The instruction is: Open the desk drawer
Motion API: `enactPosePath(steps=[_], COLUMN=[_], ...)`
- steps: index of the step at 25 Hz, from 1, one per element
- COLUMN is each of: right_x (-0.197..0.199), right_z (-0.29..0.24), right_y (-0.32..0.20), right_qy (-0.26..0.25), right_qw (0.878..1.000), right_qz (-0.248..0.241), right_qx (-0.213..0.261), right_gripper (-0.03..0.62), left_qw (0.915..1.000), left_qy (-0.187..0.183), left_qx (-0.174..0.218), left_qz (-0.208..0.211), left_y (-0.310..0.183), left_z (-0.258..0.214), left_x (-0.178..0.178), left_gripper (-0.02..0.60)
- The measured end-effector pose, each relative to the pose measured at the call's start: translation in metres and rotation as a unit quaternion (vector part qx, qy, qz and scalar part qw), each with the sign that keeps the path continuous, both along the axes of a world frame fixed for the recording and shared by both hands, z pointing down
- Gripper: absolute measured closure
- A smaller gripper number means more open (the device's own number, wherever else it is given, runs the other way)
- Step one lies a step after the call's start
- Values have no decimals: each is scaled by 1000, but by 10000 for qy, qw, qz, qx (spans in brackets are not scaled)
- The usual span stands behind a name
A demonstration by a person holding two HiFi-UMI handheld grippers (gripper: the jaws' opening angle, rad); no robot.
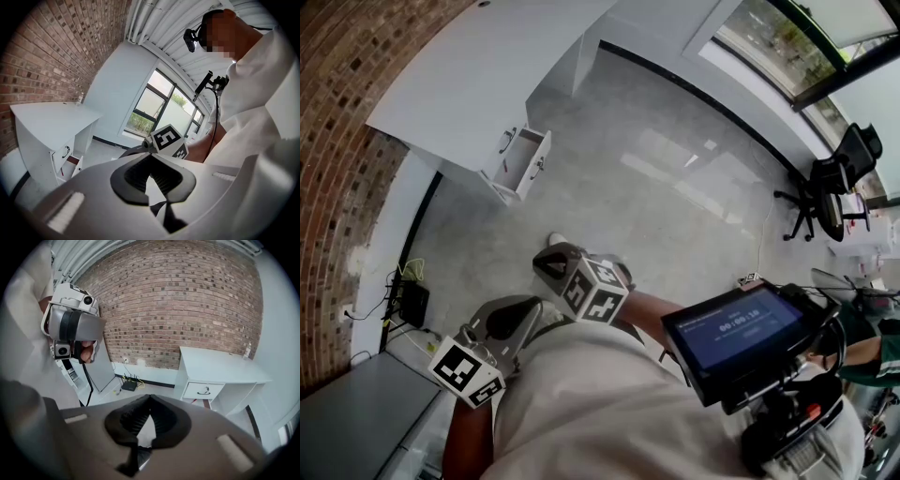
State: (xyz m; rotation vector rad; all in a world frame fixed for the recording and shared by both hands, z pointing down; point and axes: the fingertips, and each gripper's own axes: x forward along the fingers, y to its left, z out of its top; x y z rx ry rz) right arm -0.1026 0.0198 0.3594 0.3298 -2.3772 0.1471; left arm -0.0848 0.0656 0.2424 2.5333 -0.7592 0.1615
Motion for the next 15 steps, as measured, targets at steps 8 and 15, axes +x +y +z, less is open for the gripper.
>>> enactPosePath(steps=[8,15], right_x=[3,-1], right_z=[3,46], right_y=[5,-80], right_qy=[63,106], right_qw=[10000,9999], right_qz=[-12,48], right_qx=[69,-62], right_gripper=[592,592], left_qw=[9999,9994], left_qy=[16,24], left_qx=[-85,-286], left_qz=[93,191], left_y=[4,-84], left_z=[1,39], left_x=[7,4], left_gripper=[574,574])
